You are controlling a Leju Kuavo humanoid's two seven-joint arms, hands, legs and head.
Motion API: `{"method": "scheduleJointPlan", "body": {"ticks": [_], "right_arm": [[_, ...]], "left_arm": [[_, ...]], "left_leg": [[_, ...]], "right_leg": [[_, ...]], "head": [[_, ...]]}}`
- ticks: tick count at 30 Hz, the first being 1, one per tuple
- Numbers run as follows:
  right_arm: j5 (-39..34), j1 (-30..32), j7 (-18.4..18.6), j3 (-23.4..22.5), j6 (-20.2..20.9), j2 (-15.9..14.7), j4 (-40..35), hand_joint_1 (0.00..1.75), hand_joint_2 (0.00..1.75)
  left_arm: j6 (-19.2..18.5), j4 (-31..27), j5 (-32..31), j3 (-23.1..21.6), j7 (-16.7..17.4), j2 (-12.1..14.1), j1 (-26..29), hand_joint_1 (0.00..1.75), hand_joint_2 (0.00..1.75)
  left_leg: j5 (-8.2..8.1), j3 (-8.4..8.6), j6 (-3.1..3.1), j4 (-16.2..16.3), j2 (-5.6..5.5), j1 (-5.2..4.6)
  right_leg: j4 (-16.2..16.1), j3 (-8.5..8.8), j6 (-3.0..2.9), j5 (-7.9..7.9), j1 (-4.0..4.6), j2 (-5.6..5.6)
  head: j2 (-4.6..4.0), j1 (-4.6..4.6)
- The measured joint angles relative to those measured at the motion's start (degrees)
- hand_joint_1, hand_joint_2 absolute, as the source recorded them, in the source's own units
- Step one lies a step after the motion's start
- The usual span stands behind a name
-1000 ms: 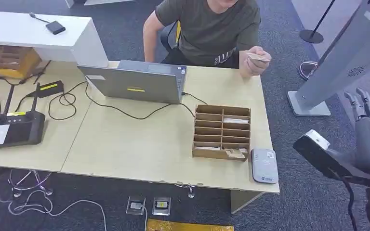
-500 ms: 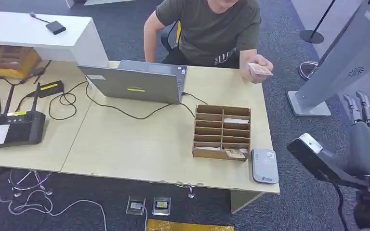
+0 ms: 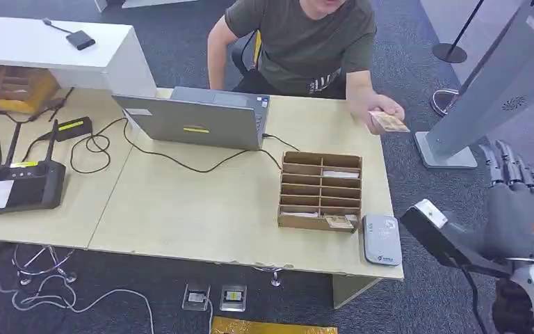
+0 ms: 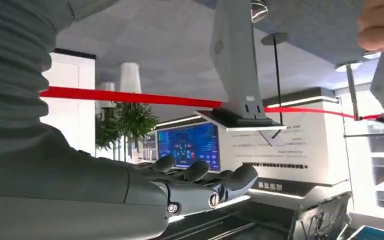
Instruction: Pass the card to the sensor for recognition and then transmit it.
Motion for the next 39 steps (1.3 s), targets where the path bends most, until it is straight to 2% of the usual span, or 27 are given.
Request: {"method": "scheduleJointPlan", "body": {"ticks": [16,39], "right_arm": [[2.4,-2.0,0.0,3.3,0.4,2.5,2.4,0.0,1.75],[2.4,-5.2,0.0,6.9,-0.1,3.0,5.0,0.0,1.75]], "left_arm": [[-0.1,0.0,-0.2,0.0,0.0,0.0,0.0,0.0,0.0],[-0.1,0.0,-0.3,0.0,0.0,0.1,0.0,0.0,0.0]], "left_leg": [[0.0,0.0,0.0,0.0,0.0,0.01],[0.0,0.0,0.0,0.0,0.0,0.01]], "right_leg": [[0.0,0.0,0.0,0.0,0.0,0.0],[0.0,0.0,0.0,0.0,0.01,0.0]], "head": [[0.0,0.02],[0.0,0.0]]}}
